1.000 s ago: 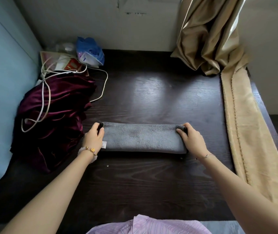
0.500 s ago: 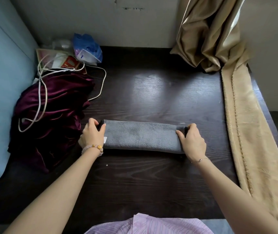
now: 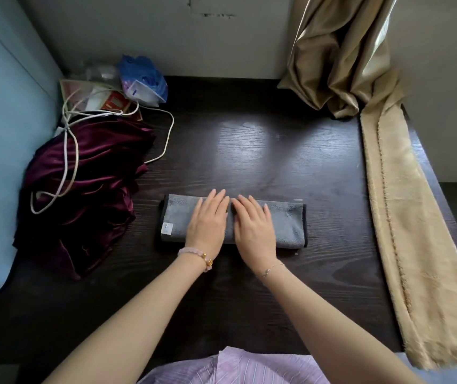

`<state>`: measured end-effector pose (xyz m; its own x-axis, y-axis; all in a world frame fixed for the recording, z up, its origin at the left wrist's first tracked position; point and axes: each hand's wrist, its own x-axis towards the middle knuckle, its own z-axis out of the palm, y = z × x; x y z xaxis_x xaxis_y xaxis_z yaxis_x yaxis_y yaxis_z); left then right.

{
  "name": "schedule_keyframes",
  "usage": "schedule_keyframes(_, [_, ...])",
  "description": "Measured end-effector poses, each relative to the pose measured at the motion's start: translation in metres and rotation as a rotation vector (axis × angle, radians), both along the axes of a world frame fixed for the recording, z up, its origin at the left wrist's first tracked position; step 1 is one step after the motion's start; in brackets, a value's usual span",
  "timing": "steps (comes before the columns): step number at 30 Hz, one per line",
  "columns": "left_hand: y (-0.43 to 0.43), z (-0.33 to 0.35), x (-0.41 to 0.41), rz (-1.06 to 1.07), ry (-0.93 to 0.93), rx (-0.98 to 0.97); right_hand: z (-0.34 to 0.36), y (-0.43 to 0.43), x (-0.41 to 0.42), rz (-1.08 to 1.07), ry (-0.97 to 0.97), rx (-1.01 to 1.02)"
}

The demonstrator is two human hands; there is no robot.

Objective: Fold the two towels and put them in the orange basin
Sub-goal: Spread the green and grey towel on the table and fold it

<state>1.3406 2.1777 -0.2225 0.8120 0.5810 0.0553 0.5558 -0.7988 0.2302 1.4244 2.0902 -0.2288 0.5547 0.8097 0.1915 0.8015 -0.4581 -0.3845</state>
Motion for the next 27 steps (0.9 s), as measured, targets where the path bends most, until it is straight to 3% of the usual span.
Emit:
schedule_keyframes(2, [0.0,-0.007,-0.004,0.022,0.163,-0.067,-0.008,0.001,-0.003,0.036,-0.011,-0.086])
schedule_keyframes(5, [0.0,-0.013,-0.016,0.052,0.229,-0.036,-0.017,-0.003,0.002,0.099,-0.035,-0.15])
schedule_keyframes(9, [0.001,-0.015,-0.024,0.175,0.207,-0.08,-0.016,-0.01,0.014,0.123,-0.043,-0.213])
schedule_keyframes(16, [0.019,-0.016,-0.052,0.259,0.146,-0.075,-0.02,-0.049,0.061,-0.071,-0.028,-0.303])
schedule_keyframes(27, [0.03,-0.008,-0.063,0.219,0.3,-0.116,-0.012,-0.062,0.071,-0.075,0.049,-0.312])
